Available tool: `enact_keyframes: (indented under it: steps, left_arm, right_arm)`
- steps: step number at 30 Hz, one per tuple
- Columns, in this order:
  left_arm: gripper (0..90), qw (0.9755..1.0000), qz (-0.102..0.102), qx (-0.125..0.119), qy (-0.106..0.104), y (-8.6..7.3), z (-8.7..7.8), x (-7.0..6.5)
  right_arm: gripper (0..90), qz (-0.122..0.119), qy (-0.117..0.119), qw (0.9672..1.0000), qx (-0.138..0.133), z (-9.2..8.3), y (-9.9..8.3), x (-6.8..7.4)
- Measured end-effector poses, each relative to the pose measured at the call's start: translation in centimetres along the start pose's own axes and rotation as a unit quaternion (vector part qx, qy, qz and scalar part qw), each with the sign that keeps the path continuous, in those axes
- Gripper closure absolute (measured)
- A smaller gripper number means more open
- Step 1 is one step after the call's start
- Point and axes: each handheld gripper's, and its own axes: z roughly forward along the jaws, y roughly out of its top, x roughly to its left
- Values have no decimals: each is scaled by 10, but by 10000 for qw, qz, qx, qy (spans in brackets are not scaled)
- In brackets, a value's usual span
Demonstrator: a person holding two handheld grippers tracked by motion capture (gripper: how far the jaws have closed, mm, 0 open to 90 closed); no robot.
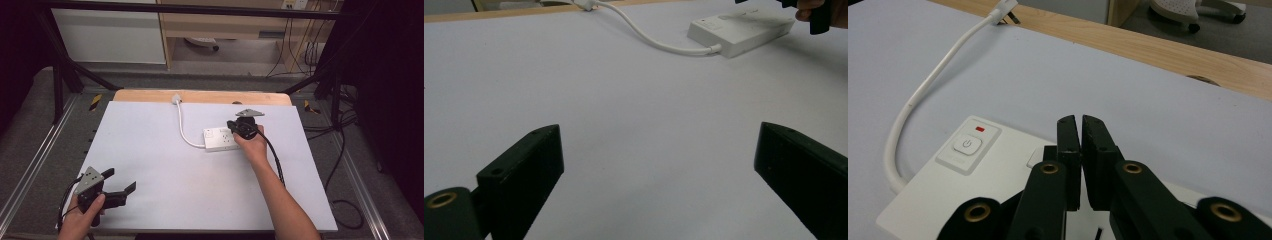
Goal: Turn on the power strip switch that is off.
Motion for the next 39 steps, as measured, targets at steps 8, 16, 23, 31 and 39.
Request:
enact_keyframes:
  steps: [8, 16, 23, 31, 39]
  left_arm:
    - [59, 10000, -25, 1, -25, 0, 0, 0]
    - [58, 10000, -21, 7, -17, 0, 0, 0]
    - [59, 10000, 7, 16, 0, 0, 0, 0]
    - [59, 10000, -2, 11, -3, 0, 0, 0]
    - [58, 10000, -1, 11, -8, 0, 0, 1]
  right_arm:
    - [900, 18, 7, 10000, 21, 4, -2, 4]
    - [900, -43, -7, 10000, 42, 7, -4, 5]
    - [900, -32, -4, 10000, 78, 9, -5, 5]
    - [900, -27, 51, 9999, 98, 16, -7, 12]
    - [900, -21, 70, 9999, 101, 20, -6, 16]
